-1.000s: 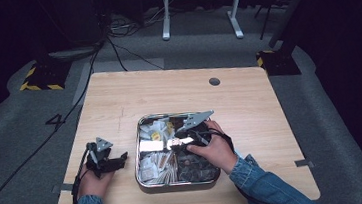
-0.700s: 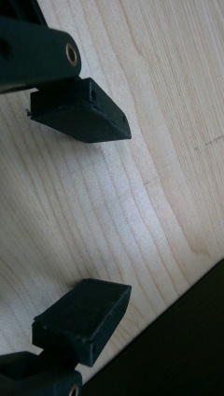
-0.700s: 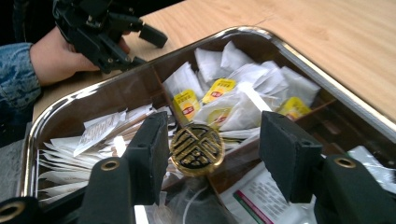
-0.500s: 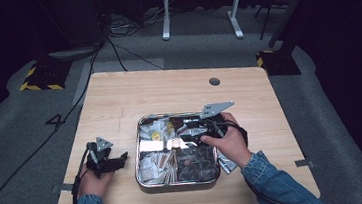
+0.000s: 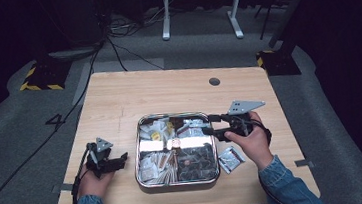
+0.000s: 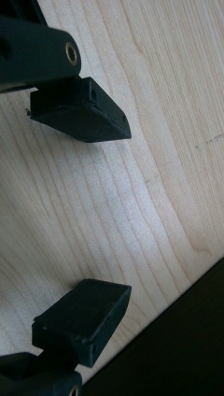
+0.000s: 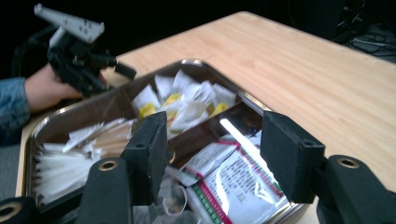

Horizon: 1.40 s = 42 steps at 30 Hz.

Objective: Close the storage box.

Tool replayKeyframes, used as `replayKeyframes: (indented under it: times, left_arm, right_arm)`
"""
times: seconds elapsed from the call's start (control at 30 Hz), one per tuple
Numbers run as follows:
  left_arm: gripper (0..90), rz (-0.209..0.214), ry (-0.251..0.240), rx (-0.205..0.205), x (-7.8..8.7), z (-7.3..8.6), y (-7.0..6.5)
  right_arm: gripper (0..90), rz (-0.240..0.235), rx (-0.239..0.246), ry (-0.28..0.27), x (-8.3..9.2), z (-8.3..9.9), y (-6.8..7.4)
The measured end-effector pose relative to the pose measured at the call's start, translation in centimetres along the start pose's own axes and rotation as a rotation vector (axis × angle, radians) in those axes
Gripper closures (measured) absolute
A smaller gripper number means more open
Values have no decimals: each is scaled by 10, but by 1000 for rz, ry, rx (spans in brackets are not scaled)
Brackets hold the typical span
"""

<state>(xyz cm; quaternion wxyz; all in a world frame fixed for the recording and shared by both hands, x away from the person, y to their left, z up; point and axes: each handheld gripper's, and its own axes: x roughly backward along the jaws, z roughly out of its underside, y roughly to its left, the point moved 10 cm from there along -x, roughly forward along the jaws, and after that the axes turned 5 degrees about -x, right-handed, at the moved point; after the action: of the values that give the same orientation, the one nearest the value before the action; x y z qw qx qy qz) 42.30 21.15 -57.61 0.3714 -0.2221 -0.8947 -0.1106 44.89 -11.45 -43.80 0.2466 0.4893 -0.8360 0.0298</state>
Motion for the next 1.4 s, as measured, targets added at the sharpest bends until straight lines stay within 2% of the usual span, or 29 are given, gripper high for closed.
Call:
replayKeyframes:
  times: [0.17, 0.3, 0.4, 0.47, 0.53, 0.7, 1.2, 1.4]
  left_arm:
    - [221, 0, 0, -1, 0, 0, 0]
    - [222, -1, 0, -1, 0, 0, 0]
    - [221, -5, 0, 0, 1, 1, 0]
    - [221, -4, 3, 1, 1, 2, -1]
    - [221, -5, 4, -1, 3, 3, -1]
    - [221, -3, 1, 1, 6, 6, -2]
    - [220, -2, 1, 0, 8, 9, -2]
    - [217, -2, 1, 1, 8, 8, -2]
  right_arm:
    - [424, 22, 11, -9, 7, -5, -7]
    - [424, 50, 15, -23, 19, -12, -16]
    - [423, 65, 29, -14, 29, -11, -20]
    - [423, 71, 27, -14, 33, -9, -23]
    - [423, 88, 8, -16, 45, -4, -33]
    - [423, 115, -15, -35, 61, -3, -47]
    - [414, 168, -28, -19, 76, 7, -60]
    - [414, 208, -54, -14, 89, 18, -73]
